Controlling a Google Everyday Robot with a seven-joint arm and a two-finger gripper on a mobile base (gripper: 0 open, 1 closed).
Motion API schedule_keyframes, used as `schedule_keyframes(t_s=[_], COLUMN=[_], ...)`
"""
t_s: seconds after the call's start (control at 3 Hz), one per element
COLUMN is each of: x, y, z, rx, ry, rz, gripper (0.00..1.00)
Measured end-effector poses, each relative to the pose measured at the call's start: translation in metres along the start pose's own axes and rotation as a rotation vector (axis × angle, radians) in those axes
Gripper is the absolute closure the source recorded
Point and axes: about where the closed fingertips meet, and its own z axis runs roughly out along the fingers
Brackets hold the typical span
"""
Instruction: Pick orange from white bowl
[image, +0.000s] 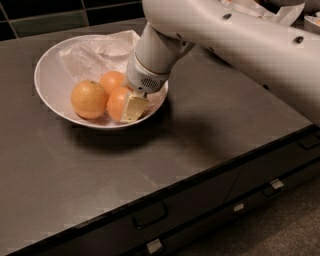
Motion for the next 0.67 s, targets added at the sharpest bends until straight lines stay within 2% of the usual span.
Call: schedule_keyframes(t_s=[0.33, 0.67], x=[0.000, -0.003], y=[0.000, 0.005], z=[0.000, -0.013], rx=[0.000, 0.024], ry=[0.000, -0.013], rz=[0.000, 0.009], gripper=[0.99, 1.00])
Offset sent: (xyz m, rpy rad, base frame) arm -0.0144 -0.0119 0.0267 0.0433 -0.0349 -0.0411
